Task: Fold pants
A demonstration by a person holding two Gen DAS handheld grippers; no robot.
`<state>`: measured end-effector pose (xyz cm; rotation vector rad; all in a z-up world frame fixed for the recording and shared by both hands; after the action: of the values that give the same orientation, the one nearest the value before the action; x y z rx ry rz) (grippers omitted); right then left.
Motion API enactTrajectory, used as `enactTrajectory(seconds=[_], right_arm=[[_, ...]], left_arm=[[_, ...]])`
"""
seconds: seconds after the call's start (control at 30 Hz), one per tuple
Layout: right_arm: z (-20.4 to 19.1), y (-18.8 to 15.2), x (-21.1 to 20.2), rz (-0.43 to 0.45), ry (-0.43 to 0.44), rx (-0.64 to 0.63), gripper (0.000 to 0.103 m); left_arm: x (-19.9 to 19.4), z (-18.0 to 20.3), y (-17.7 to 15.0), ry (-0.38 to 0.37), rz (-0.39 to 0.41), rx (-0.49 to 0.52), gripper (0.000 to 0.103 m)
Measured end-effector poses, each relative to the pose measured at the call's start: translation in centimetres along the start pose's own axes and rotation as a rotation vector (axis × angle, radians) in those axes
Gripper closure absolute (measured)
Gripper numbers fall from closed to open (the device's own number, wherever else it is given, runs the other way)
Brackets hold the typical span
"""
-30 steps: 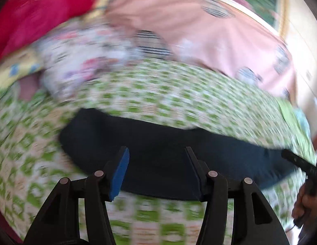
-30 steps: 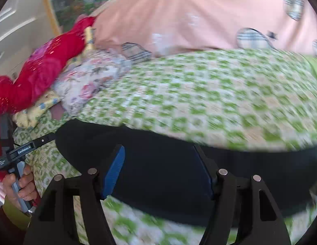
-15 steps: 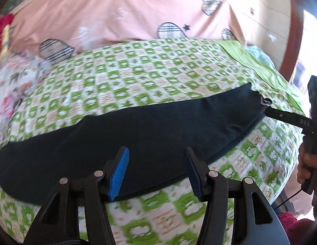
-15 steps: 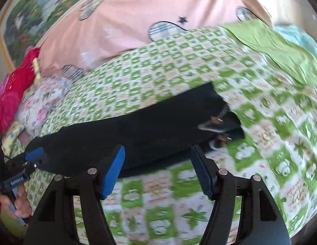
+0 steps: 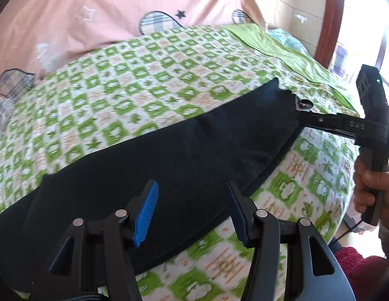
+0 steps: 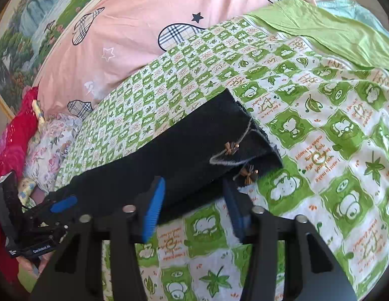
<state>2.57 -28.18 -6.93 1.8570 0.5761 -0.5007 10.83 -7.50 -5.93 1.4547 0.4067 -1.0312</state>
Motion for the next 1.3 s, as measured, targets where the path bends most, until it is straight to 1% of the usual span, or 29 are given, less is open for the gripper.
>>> enactTrajectory(seconds=[0.03,0.1,0.17,0.27,0.37,0.4,0.47,0.5,0.57,0.6,0.63,0.67,0.73,0.8,0.87,0.9,0.97,1.0,1.03,1.07,1.1,1.13,1.17,1.23,1.3], right_arm=[[0.1,0.1,0.1,-0.001,0.000,0.005,0.062],[0.6,0.2,0.3,0.003,-0.001,0.024,0.063],[1.0,0.1,0.6,0.000,0.004,0.041,0.067],[1.5,0.2,0.6,0.003,0.009,0.063,0.067],[1.7,0.4,0.6,0.007,0.006,0.068,0.068],[1.8,0.4,0.6,0.008,0.005,0.067,0.068],[1.8,0.4,0.8,0.006,0.003,0.067,0.072],[1.8,0.4,0.8,0.006,0.004,0.071,0.073],[1.8,0.3,1.0,0.003,0.005,0.069,0.083],[1.9,0.2,1.1,0.000,0.002,0.065,0.088],[1.8,0.2,1.1,0.000,0.000,0.063,0.096],[1.8,0.2,1.0,0.004,0.002,0.062,0.096],[1.6,0.4,0.3,0.023,0.006,0.056,0.097],[1.5,0.5,-0.6,0.039,-0.001,0.039,0.097],[2.0,0.2,-0.5,0.023,-0.016,0.038,0.097],[2.3,0.0,-0.3,0.014,-0.017,0.054,0.097],[2.6,-0.4,0.2,-0.006,-0.001,0.085,0.097],[2.6,-0.4,0.1,-0.008,-0.003,0.088,0.096],[2.5,-0.4,-0.3,-0.004,-0.003,0.091,0.094],[2.5,-0.4,-0.6,0.002,-0.005,0.090,0.091],[2.5,-0.3,-1.0,0.012,-0.009,0.089,0.090],[2.8,-0.2,-1.6,0.027,-0.016,0.094,0.088],[2.9,-0.3,-1.9,0.033,-0.016,0.103,0.083],[3.3,-0.5,-2.1,0.039,-0.004,0.124,0.078],[3.7,-0.9,-1.8,0.029,0.009,0.151,0.077]], left_arm=[[0.3,0.4,0.1,-0.007,-0.007,0.010,0.047],[1.0,1.5,-0.1,-0.027,-0.029,0.057,0.047],[2.0,2.5,-0.4,-0.034,-0.059,0.105,0.047],[3.3,3.5,-1.2,-0.052,-0.104,0.159,0.047],[4.4,3.9,-1.8,-0.041,-0.132,0.205,0.048],[4.7,3.8,-1.9,-0.040,-0.143,0.207,0.051],[5.3,3.4,-2.0,-0.036,-0.161,0.198,0.067],[5.4,3.2,-1.9,-0.040,-0.162,0.195,0.071],[5.4,2.8,-1.8,-0.054,-0.164,0.188,0.091],[5.4,2.7,-1.7,-0.054,-0.163,0.184,0.094],[5.3,2.6,-1.7,-0.053,-0.162,0.182,0.097],[5.1,2.6,-1.6,-0.055,-0.159,0.180,0.099],[4.2,2.8,-1.5,-0.053,-0.139,0.188,0.099],[3.2,3.3,-1.7,-0.067,-0.120,0.213,0.099],[3.3,3.5,-2.1,-0.070,-0.130,0.230,0.097],[3.7,3.5,-2.4,-0.063,-0.148,0.242,0.096],[4.4,3.4,-2.4,-0.045,-0.166,0.228,0.089],[4.3,3.2,-2.2,-0.053,-0.175,0.205,0.088],[4.1,3.3,-2.1,-0.062,-0.178,0.196,0.086],[3.7,3.2,-1.6,-0.073,-0.175,0.184,0.077],[3.4,3.3,-1.4,-0.077,-0.166,0.182,0.074],[3.0,3.4,-1.0,-0.082,-0.154,0.182,0.067],[2.4,3.6,-0.4,-0.095,-0.140,0.178,0.063],[2.3,3.7,0.8,-0.118,-0.138,0.158,0.061],[2.4,4.0,2.3,-0.143,-0.140,0.135,0.061]])
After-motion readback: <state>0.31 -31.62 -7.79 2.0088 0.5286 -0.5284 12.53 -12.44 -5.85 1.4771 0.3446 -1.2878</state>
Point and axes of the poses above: each gripper's, at about its wrist camera, not at the fingertips, and x roughly the way its jaws point, z to its right, y to its top, the point moved 8 cm from there along x, roughly the way its jaws point, and after that the axes turned 13 degrees about -x, right-handed, at the moved point
